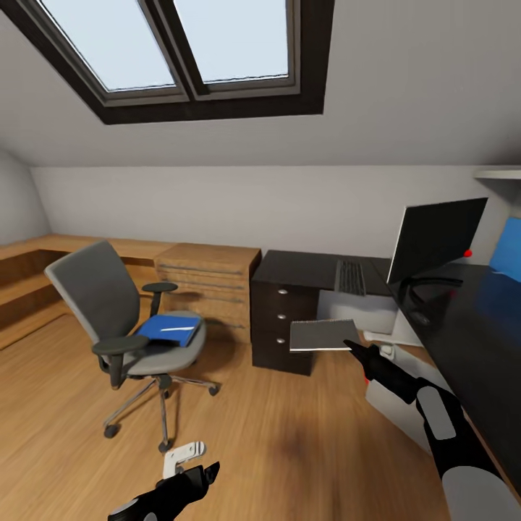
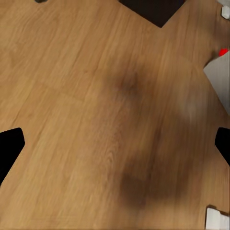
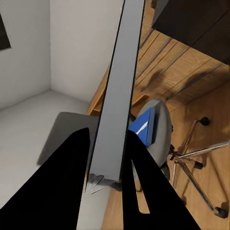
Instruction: In the bedroom, organize the workspace by keeping the computer under the desk, ensuring the monitor is on the desk, placing the keyboard on the desk next to the monitor, placing the mouse on the desk next to the keyboard, moving the folder from the swivel chair onto the desk next to the mouse, stacking the notebook on top of the folder with the pen on top of the notebook, and positioning the swivel chair next to the desk.
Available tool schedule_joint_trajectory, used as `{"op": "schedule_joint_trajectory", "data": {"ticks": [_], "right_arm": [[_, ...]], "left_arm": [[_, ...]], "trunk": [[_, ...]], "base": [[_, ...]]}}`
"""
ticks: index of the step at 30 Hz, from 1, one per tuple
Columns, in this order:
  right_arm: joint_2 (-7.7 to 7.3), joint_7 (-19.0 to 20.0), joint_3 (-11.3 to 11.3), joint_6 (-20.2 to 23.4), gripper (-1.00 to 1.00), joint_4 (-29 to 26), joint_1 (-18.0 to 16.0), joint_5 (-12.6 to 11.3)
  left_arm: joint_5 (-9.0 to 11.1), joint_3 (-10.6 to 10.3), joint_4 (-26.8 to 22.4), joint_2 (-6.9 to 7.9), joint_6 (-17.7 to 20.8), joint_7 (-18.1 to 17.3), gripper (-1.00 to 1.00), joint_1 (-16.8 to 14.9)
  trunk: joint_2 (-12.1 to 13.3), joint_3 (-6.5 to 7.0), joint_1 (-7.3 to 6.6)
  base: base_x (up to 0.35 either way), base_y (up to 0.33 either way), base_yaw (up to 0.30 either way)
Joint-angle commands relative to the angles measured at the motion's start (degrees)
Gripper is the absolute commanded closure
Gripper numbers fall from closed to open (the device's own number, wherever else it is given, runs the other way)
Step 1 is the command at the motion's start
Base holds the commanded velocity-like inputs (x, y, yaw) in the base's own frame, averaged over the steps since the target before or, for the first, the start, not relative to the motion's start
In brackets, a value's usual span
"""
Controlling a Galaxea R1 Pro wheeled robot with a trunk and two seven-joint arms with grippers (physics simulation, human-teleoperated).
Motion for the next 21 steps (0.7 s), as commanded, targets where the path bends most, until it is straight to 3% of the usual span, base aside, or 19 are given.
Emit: {"op": "schedule_joint_trajectory", "data": {"ticks": [1,21], "right_arm": [[0.01,0.1,-0.1,0.3,1.0,0.0,0.0,0.0],[0.01,1.4,-0.2,0.2,1.0,0.0,0.0,-0.3]], "left_arm": [[0.3,0.1,-0.1,-0.06,0.3,0.0,-1.0,0.0],[0.3,0.1,-0.1,-0.09,0.3,-0.1,-1.0,0.0]], "trunk": [[0.4,0.13,-0.2],[8.4,3.73,-4.59]], "base": [[0.311,0.0,0.002],[0.331,0.0,0.0]]}}
